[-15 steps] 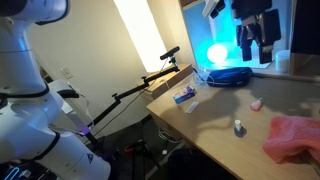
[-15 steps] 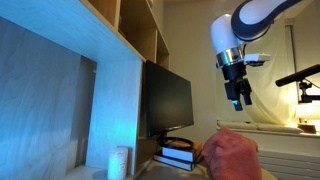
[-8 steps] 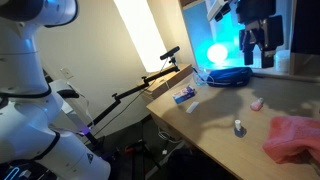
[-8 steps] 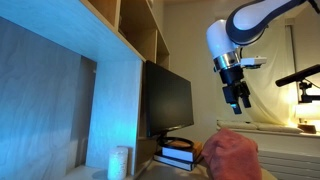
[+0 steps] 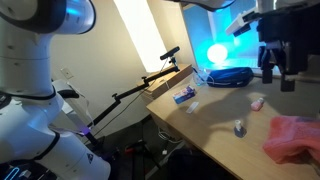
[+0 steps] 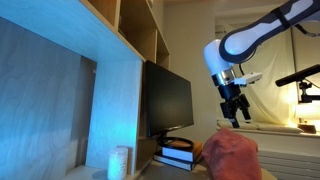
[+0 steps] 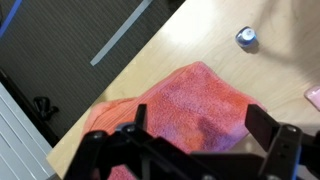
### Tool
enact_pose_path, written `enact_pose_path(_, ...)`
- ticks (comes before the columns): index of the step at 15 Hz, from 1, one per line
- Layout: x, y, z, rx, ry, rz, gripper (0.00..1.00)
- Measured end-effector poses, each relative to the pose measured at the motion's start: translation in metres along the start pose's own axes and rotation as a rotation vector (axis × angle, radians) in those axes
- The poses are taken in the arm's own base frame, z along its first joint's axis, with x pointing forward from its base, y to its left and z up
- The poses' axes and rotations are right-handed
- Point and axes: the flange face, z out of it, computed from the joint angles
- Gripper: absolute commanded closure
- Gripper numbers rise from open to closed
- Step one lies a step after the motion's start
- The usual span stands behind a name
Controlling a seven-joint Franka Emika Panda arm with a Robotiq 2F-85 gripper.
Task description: Remove the towel on the bag, move the bag to the left , pick up the small bottle and put it in the bag
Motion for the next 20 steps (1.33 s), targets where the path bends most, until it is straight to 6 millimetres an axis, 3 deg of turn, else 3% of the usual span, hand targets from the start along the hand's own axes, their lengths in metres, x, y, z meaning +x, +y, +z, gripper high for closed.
enact_pose_path(6,0.052,0.015,0.057,-0.034,-0.007,0.205,0.00)
enact_pose_path(12,0.080,0.021,0.064,-0.049,0.057,0.396,0.00)
enact_pose_path(15,0.084,0.030,0.065,-0.068,0.049,0.464,0.00)
enact_pose_path(20,0.069,0.052,0.075,-0.144,-0.108,0.493,0.00)
